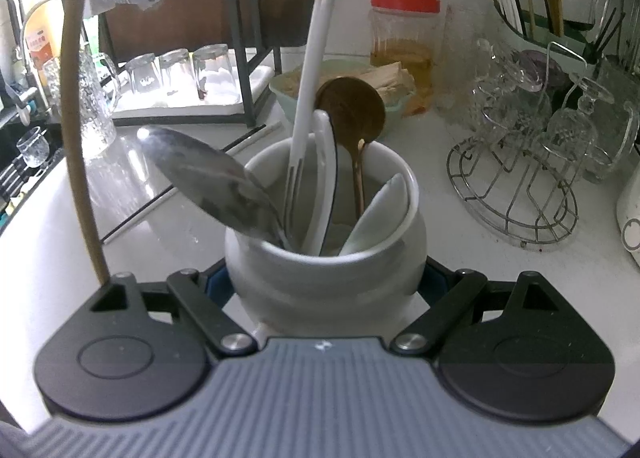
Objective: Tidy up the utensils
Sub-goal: 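Lift the wooden chopstick upright with the left tool over the mug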
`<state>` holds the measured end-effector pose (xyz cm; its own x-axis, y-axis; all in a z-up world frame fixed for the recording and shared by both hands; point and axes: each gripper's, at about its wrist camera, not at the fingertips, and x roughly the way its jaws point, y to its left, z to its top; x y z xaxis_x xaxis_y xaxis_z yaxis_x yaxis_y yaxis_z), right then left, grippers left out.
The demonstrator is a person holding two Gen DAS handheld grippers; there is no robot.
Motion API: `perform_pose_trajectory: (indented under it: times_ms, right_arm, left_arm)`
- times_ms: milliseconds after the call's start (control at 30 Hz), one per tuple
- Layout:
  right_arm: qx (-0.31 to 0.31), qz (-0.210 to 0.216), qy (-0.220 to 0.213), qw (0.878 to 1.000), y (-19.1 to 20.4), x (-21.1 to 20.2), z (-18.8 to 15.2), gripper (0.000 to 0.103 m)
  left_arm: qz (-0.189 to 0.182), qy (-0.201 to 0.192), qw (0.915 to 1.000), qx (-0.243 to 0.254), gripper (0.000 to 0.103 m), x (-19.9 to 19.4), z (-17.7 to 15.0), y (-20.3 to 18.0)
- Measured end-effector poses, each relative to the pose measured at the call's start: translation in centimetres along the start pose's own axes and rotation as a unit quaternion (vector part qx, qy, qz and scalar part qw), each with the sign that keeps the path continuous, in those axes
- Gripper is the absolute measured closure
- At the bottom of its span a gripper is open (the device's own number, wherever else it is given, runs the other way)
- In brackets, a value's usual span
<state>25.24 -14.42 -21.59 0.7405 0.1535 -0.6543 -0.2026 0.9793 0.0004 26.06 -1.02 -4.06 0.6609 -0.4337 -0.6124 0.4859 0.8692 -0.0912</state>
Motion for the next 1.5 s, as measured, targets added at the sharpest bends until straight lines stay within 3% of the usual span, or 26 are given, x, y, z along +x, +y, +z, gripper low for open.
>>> perform_pose_trajectory:
  times_ms: [633,867,1167,1500]
  right_arm:
    - [-0.003,-0.003,0.005,1.000,0.1,0.1,0.2,0.011]
    - [-0.002,-0.003,0.004,1.000,0.2,0.0,0.2,0.012]
    - [-0.004,-0.002,0.001,1.000,0.3,-0.1,0.1,0.011]
    - [-0.007,0.000,0.000,1.000,0.2,-0.1,0.0,0.011]
  left_arm:
    - [0.014,-0.077,0.9965,0.031,0.096,-5.3,5.4,-1.4]
    - [0.030,-0.085,0.9941,0.061,0.096,-4.7,7.0,-1.5]
    - [0.013,-0.119,0.9914,0.052,0.096,-4.4,9.3,-2.3]
    - [-0.013,-0.100,0.9936,0.052,0.096,-1.9,8.4,-4.2]
